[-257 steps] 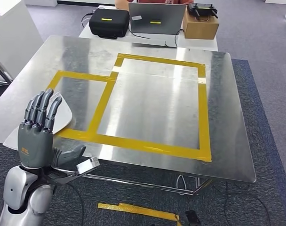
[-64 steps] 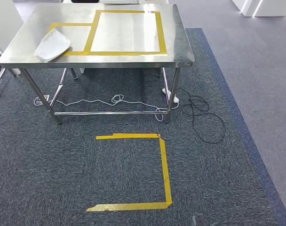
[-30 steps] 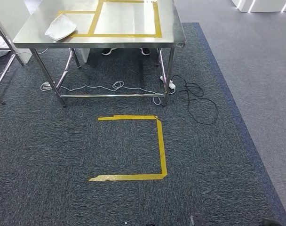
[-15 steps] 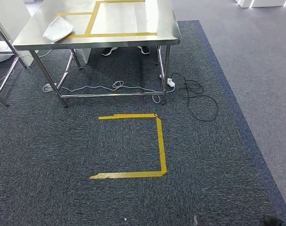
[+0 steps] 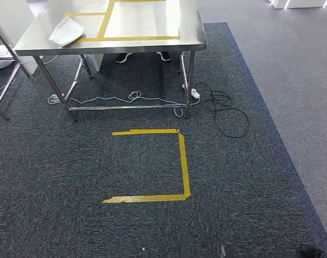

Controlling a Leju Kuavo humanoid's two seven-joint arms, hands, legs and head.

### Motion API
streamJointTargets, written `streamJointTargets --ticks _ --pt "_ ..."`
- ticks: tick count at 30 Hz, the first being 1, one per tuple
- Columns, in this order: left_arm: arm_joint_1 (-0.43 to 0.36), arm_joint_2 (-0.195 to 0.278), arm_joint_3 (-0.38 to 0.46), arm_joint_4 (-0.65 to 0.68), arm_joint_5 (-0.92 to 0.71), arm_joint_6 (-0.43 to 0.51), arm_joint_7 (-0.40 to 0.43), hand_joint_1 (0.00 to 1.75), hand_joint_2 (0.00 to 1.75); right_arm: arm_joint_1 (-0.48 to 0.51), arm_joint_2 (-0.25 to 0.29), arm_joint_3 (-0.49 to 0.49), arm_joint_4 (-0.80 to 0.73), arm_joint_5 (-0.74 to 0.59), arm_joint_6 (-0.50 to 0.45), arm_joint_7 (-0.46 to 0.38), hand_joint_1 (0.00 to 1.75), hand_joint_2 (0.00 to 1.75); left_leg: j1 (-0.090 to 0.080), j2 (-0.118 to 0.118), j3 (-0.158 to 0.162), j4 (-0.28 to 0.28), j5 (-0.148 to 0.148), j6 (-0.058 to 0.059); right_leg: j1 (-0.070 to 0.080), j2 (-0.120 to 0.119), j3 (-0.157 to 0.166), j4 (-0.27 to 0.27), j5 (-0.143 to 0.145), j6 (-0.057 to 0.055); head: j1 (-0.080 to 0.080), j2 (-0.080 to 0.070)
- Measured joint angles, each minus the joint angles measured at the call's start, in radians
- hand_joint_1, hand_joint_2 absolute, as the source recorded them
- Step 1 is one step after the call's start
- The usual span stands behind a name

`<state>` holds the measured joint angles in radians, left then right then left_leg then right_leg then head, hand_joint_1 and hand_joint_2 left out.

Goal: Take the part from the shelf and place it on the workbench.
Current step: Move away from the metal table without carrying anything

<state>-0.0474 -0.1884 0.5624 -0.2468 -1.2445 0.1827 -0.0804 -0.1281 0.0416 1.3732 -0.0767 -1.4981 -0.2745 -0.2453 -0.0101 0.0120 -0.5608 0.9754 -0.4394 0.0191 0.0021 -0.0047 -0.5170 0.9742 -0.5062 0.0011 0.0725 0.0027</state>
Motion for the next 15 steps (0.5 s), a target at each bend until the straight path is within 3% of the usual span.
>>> streamJointTargets --ticks 6,10,12,14,15 --pt "0.0 0.0 0.011 0.0 -0.006 -0.001 -0.002 0.0 0.0 0.001 0.0 -0.02 0.0 0.0 0.012 0.0 0.0 0.0 -0.001 0.0 -0.002 0.003 0.0 0.001 -0.002 0.0 0.0 -0.001 0.002 0.002 0.0 0.0" --pt "-0.001 -0.002 0.014 0.0 -0.015 -0.003 -0.005 0.0 0.0 0.001 0.001 -0.042 0.0 0.0 0.019 0.0 0.0 0.0 0.001 0.004 0.009 -0.027 0.017 0.025 -0.005 0.002 0.004 -0.004 0.002 0.022 0.0 0.0" --pt "-0.003 -0.003 0.016 0.0 -0.018 -0.005 -0.006 0.0 0.0 0.001 0.0 -0.052 0.0 0.0 0.019 0.001 0.0 0.0 0.01 0.012 0.016 -0.052 0.031 0.03 -0.006 0.005 -0.033 0.067 -0.046 0.029 0.001 0.0" --pt "-0.004 -0.004 0.017 0.0 -0.02 -0.008 -0.007 0.0 0.0 0.003 0.0 -0.059 0.0 0.0 0.019 0.001 0.0 0.0 0.013 0.021 0.01 -0.052 0.033 0.029 -0.014 0.005 -0.099 0.198 -0.107 0.042 0.002 0.0" --pt "-0.004 -0.005 0.017 0.0 -0.02 -0.01 -0.007 0.0 0.0 0.005 0.0 -0.062 0.0 0.0 0.019 0.001 0.0 0.0 0.016 0.027 0.007 -0.049 0.032 0.026 -0.02 0.005 -0.123 0.246 -0.119 0.05 0.002 0.0"
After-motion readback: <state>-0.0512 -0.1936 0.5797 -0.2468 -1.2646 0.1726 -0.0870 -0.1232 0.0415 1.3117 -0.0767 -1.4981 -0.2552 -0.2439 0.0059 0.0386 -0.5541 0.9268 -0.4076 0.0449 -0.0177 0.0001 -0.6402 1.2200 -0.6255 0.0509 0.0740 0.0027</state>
